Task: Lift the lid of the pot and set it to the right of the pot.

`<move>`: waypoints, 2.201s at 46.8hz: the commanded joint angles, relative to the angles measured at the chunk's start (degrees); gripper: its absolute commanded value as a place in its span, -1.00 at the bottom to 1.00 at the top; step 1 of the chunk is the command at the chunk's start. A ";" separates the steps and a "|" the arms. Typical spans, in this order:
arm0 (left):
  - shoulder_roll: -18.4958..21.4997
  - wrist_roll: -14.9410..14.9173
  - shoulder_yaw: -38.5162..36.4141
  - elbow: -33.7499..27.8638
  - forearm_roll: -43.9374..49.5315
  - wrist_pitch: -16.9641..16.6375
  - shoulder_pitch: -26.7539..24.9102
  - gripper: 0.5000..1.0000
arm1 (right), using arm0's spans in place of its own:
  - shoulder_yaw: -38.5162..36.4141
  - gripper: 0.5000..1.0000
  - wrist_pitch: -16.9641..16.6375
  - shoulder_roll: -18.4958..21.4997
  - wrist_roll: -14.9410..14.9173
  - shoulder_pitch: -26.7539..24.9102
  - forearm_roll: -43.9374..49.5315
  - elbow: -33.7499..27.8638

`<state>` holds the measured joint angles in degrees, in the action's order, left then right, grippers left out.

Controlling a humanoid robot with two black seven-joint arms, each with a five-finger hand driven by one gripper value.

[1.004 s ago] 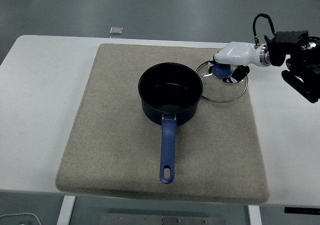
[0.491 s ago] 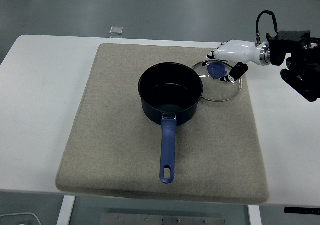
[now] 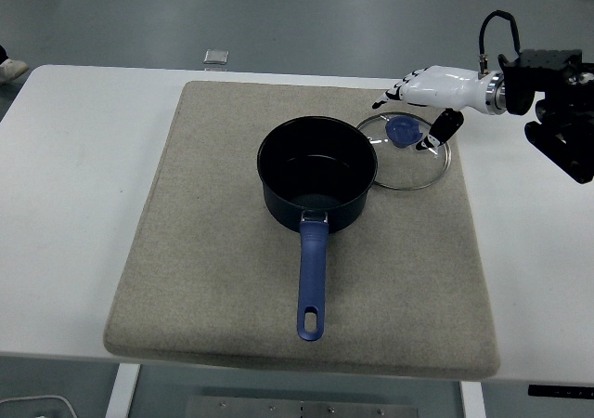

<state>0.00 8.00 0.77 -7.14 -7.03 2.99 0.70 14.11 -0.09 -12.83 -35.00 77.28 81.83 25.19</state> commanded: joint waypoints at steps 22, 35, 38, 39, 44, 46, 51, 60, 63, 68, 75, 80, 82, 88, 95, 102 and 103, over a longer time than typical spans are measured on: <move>0.00 0.00 0.02 0.02 0.00 0.00 0.00 1.00 | -4.34 0.61 0.61 -3.08 0.00 10.87 -3.86 7.94; 0.00 0.00 -0.06 0.02 0.00 0.00 0.00 1.00 | -25.44 0.60 4.13 -0.97 0.00 10.43 -22.84 9.80; 0.00 0.00 0.02 0.02 0.00 0.00 0.00 1.00 | -26.68 0.60 4.22 -0.10 0.00 10.52 -29.51 8.83; 0.00 0.09 -0.06 0.02 0.00 0.00 0.00 1.00 | -26.85 0.60 4.22 0.17 0.00 10.52 -32.41 8.39; 0.00 0.00 -0.06 -0.06 0.00 0.00 0.00 1.00 | -26.33 0.60 3.52 0.61 0.00 10.08 -47.17 4.53; 0.00 0.00 -0.06 0.02 0.00 0.00 0.00 1.00 | -26.15 0.60 3.25 0.61 0.81 9.38 -51.14 2.68; 0.00 0.00 0.02 0.02 0.00 0.00 0.00 1.00 | -26.15 0.60 1.76 0.78 4.68 7.62 -56.69 1.18; 0.00 0.00 -0.06 -0.06 0.00 0.00 0.00 1.00 | -26.77 0.60 1.49 1.05 9.33 4.10 -59.06 1.09; 0.00 0.00 -0.06 0.02 0.00 0.00 0.00 1.00 | -26.85 0.60 1.06 1.05 11.27 3.49 -61.34 1.09; 0.00 0.00 -0.06 0.02 0.00 0.00 0.00 1.00 | -26.85 0.60 0.53 1.31 13.64 2.78 -67.40 1.09; 0.00 0.00 -0.06 0.02 0.00 0.00 0.00 1.00 | -26.85 0.60 0.61 1.92 16.46 1.64 -75.84 1.01; 0.00 0.00 -0.06 -0.06 0.00 0.00 0.00 1.00 | -26.77 0.60 0.70 2.81 16.63 0.59 -80.16 0.74; 0.00 0.00 -0.06 0.02 0.00 0.00 0.00 1.00 | -26.85 0.60 0.88 2.98 16.63 0.06 -81.12 0.74; 0.00 0.00 -0.06 0.02 0.00 0.00 0.00 1.00 | -27.03 0.60 0.88 4.12 16.63 -2.05 -82.27 0.83; 0.00 0.00 -0.06 -0.06 0.00 0.00 0.00 1.00 | -27.29 0.60 0.97 4.56 16.63 -3.81 -83.58 0.65; 0.00 0.00 -0.06 -0.06 0.00 0.00 0.00 1.00 | -27.21 0.61 0.88 4.04 16.63 -3.81 -93.68 0.39; 0.00 0.09 -0.06 -0.06 0.00 0.00 -0.08 1.00 | -27.21 0.61 0.88 4.04 16.63 -3.81 -94.91 0.22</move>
<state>0.00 8.02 0.70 -7.15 -7.03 2.99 0.71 -13.17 0.74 -8.53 -18.36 73.33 -8.86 25.75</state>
